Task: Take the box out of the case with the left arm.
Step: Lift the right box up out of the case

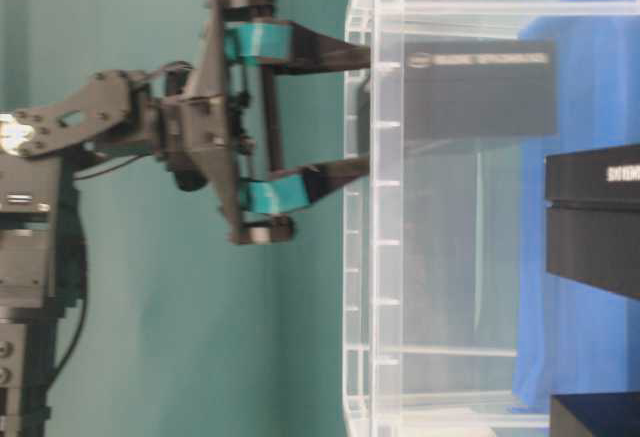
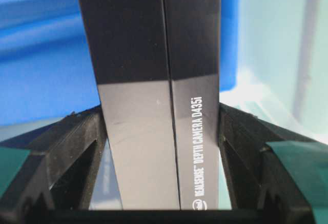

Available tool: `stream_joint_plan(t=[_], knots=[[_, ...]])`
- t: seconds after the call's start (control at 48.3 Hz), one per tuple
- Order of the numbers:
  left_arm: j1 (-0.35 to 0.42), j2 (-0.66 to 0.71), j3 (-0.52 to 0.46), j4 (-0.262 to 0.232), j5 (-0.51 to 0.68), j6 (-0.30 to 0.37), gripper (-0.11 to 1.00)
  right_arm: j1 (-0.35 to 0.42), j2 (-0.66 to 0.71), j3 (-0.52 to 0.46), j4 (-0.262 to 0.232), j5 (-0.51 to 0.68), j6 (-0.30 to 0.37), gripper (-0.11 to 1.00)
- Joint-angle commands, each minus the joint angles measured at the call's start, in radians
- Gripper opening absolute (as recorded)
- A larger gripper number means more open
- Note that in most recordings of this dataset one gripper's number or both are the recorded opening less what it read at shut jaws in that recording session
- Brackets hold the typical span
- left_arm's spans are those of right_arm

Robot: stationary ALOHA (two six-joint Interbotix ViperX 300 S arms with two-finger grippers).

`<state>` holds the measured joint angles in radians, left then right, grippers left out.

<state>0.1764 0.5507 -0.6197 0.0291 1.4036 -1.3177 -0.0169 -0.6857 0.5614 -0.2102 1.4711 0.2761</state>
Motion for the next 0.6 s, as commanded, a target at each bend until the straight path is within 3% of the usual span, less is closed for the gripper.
stream_joint_plan(t=[0.0, 0.58], knots=[[-0.006, -0.057, -0.089, -0.002, 0.029, 0.002, 0.61, -0.002, -0.002, -0.009, 0.000, -0.003, 0.000, 0.02], [-0.006, 0.072, -0.522, -0.006, 0.344, 0.012, 0.61, -0.002, 0.000, -0.011, 0.000, -0.002, 0.002, 0.02]])
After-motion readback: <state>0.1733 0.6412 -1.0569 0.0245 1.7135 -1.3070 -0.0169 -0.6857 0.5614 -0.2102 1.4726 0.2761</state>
